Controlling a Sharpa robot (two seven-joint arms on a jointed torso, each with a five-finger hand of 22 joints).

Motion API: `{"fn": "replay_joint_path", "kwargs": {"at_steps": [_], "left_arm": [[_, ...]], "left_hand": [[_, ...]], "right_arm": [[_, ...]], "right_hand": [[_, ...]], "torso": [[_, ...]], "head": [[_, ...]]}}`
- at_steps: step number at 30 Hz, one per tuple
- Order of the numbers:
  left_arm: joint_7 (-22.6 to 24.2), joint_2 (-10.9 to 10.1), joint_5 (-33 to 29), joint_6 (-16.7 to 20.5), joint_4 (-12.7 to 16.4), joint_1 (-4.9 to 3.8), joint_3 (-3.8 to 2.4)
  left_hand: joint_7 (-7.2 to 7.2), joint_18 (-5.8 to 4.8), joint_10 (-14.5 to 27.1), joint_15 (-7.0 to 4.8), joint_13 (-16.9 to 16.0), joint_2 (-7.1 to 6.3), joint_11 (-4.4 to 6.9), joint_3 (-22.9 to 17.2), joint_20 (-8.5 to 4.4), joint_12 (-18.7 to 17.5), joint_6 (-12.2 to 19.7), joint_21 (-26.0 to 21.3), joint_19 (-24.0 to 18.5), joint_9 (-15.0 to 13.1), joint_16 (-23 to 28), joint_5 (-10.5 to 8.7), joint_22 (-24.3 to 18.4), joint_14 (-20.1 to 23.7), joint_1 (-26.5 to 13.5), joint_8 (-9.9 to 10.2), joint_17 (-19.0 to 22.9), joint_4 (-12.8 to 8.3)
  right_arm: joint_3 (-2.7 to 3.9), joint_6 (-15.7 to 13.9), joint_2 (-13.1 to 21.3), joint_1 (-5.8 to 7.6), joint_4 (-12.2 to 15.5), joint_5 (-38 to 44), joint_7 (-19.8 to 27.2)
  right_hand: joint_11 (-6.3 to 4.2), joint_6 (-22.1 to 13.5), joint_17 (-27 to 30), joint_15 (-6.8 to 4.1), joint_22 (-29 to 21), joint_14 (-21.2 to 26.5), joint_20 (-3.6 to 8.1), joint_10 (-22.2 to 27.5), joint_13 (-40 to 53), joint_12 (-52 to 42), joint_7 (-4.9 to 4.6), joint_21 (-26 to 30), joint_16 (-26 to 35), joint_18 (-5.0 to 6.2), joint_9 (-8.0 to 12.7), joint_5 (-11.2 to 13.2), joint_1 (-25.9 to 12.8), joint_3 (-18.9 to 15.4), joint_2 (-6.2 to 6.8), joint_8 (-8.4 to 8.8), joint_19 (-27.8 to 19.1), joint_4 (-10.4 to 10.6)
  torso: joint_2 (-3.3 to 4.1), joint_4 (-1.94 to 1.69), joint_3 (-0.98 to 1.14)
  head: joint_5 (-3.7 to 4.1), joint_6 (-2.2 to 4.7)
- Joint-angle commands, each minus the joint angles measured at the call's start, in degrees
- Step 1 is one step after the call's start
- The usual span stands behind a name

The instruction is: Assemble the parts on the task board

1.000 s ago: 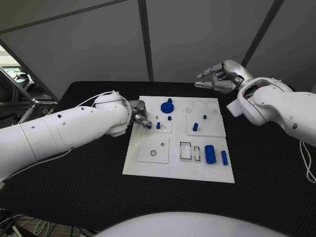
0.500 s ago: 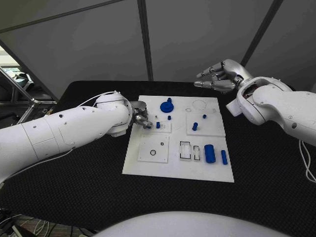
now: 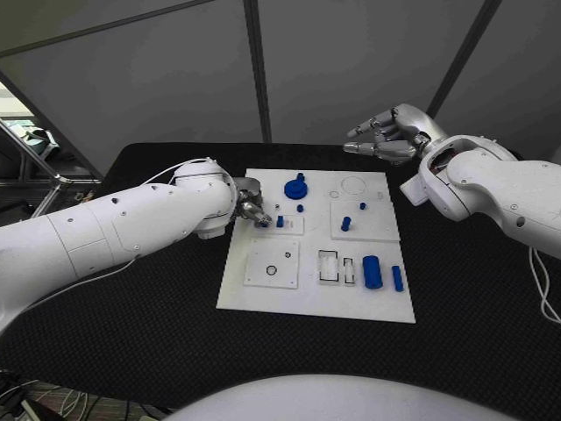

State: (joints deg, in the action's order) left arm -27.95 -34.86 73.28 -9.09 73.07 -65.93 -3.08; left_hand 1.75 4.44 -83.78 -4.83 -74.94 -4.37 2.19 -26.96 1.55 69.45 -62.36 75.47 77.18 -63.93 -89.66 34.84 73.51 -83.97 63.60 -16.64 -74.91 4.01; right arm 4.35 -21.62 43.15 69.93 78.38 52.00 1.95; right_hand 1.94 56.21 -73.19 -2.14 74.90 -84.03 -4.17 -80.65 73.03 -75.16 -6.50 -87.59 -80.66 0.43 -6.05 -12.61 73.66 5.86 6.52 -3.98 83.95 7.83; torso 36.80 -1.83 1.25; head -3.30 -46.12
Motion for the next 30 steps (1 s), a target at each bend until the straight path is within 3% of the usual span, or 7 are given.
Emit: {"fn": "replay_joint_path", "kwargs": {"at_steps": [1, 13, 30], "left_arm": [[-0.09, 0.24, 0.17, -2.34, -1.03, 0.29, 0.28], [-0.45, 1.41, -1.72, -3.4, -4.18, -0.33, 0.13], [-0.83, 2.84, -2.1, -7.04, -6.97, -0.83, 0.07]], "left_hand": [[0.08, 0.33, -0.28, -0.29, -4.75, -0.13, -0.08, -10.18, -0.19, 0.22, -0.2, 0.06, -0.03, 0.1, -0.34, 0.24, 0.03, -6.03, 0.43, 0.4, -15.09, -10.47], [0.14, 0.42, 0.0, -0.24, -4.36, 0.3, -0.12, -10.29, -0.17, -0.53, 0.08, -0.26, -0.32, 0.17, -0.34, 0.08, -0.26, -6.03, 0.2, 0.64, -15.09, -10.12], [0.36, 0.62, 0.54, -0.02, -3.9, 1.14, -0.32, -10.22, 0.02, -1.46, 0.81, -1.07, -1.07, 0.24, -0.34, -3.17, -0.84, -6.03, 0.22, 1.21, -15.09, -9.94]], "right_arm": [[0.04, 0.21, -0.06, 0.12, 0.03, -0.16, 0.41], [0.04, 0.27, -0.18, 0.12, -0.07, -0.16, 0.42], [0.04, 0.68, -0.4, 0.12, -0.26, -0.16, 0.31]], "right_hand": [[-0.25, 0.38, -0.04, -0.45, 11.18, -2.54, 0.37, -0.02, 0.01, -0.06, 0.01, 0.3, 0.16, 0.63, -0.05, -0.25, 0.07, -0.13, -0.28, 0.23, 3.62, -0.25], [-0.25, 0.38, -0.04, -0.45, 11.18, -2.54, 0.37, -0.02, 0.01, -0.06, 0.01, 0.3, 0.16, 0.63, -0.05, -0.25, 0.07, -0.13, -0.28, 0.23, 3.62, -0.25], [-0.25, 0.38, -0.04, -0.45, 11.18, -2.54, 0.37, -0.02, 0.01, -0.06, 0.01, 0.3, 0.16, 0.63, -0.05, -0.25, 0.07, -0.13, -0.28, 0.23, 3.62, -0.25]], "torso": [[-0.01, 0.01, 0.0], [-0.03, -0.03, 0.02], [-0.06, -0.05, 0.04]], "head": [[0.12, 0.02], [0.19, 0.03], [0.27, -0.16]]}}
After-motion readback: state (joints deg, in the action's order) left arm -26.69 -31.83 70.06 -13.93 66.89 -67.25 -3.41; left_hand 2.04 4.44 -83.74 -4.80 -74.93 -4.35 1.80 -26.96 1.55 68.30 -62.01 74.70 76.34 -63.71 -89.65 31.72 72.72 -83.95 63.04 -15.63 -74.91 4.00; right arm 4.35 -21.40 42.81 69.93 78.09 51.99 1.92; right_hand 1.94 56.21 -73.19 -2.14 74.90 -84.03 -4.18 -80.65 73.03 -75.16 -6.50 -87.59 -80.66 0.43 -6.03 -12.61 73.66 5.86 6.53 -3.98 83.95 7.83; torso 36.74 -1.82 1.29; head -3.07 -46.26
